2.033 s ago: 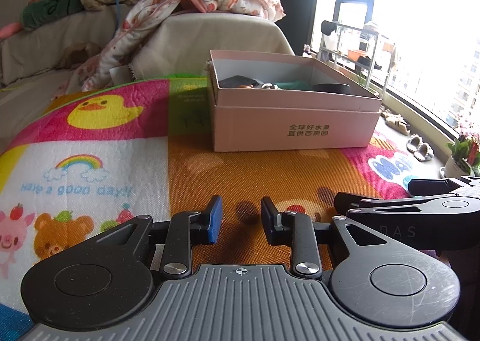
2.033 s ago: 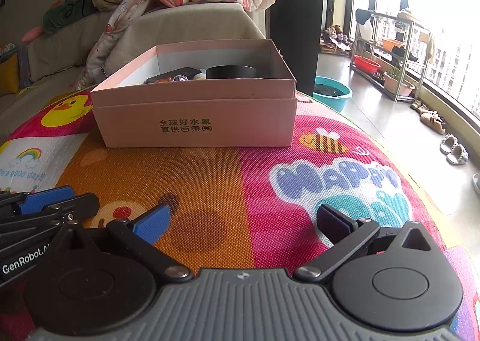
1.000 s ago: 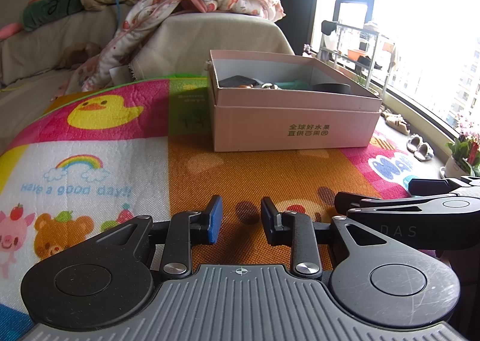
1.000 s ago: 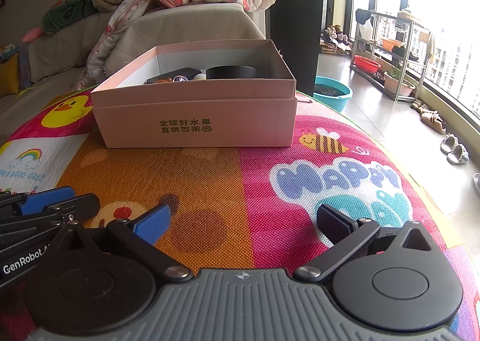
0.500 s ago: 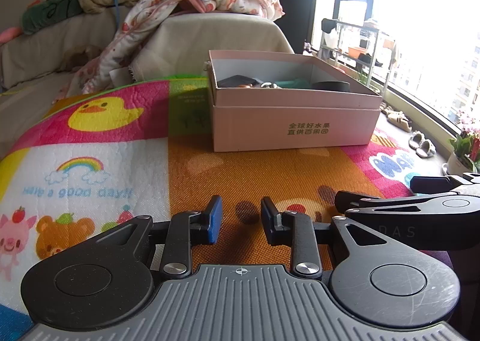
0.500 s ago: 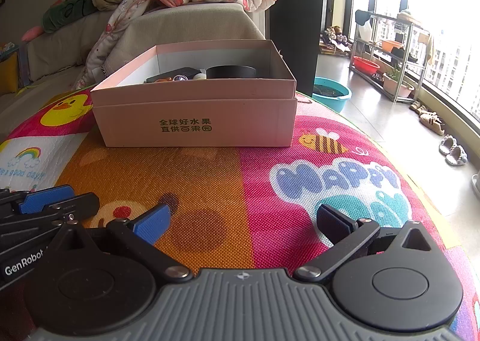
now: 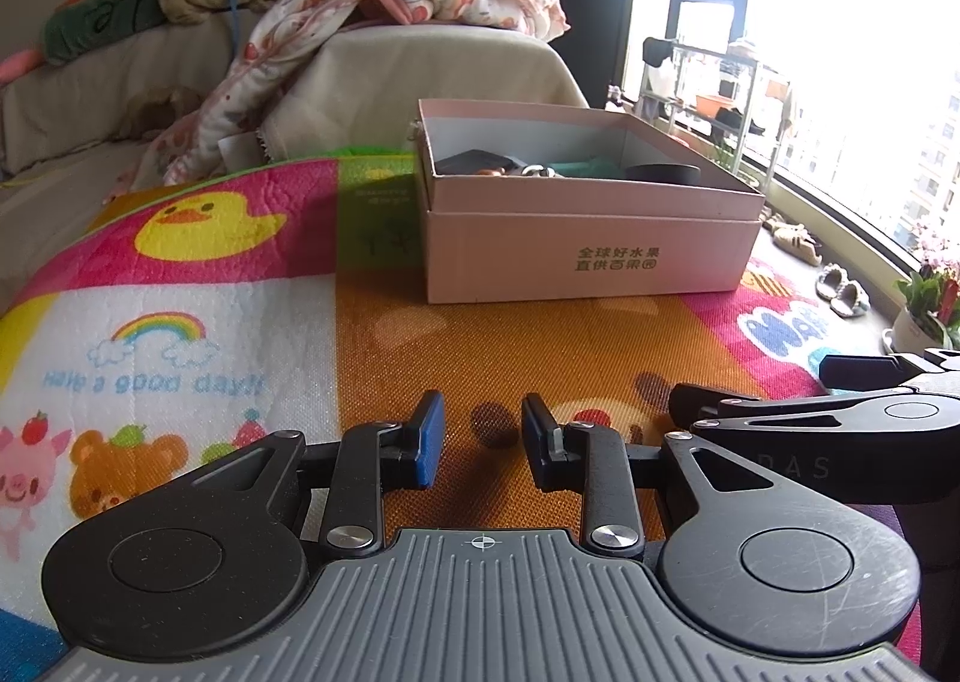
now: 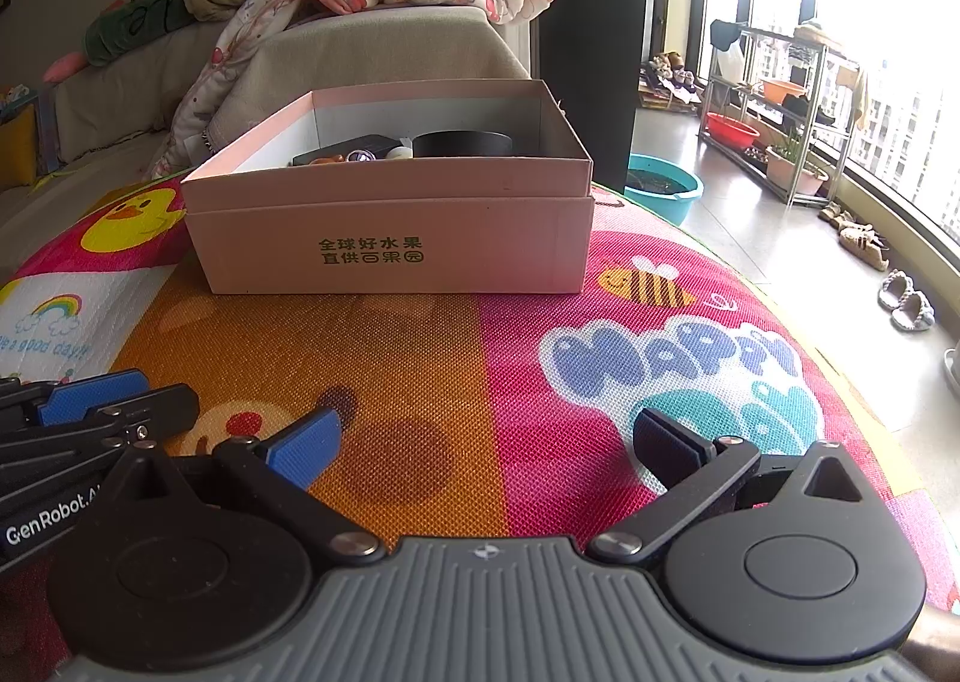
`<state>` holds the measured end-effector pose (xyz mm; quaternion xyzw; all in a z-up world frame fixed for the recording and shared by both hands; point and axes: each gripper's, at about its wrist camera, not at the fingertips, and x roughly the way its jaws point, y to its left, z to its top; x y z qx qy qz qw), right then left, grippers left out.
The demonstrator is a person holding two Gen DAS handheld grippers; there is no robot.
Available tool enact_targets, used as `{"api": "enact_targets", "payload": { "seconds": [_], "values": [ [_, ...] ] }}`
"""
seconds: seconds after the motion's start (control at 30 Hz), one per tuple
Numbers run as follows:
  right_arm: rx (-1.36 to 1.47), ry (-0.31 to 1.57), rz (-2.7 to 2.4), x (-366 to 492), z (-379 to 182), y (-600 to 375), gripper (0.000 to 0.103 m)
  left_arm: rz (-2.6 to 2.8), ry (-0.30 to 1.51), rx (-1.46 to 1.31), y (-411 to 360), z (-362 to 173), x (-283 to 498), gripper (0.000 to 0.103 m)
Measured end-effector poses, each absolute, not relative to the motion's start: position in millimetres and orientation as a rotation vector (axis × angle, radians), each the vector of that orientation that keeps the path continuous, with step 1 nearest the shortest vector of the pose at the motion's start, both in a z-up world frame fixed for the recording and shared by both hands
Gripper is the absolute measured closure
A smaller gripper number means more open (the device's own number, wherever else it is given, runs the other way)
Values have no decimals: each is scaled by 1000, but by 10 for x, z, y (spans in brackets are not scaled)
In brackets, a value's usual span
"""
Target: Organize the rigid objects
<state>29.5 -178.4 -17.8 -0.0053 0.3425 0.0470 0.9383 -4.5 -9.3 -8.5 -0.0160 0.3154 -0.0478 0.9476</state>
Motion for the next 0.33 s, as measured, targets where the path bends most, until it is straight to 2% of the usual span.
{"api": "enact_targets", "payload": {
  "seconds": [0.33],
  "values": [
    [-11,699,96,296,-180,-1785,0,-87,642,-7,-131,-83,-49,71]
  ]
}}
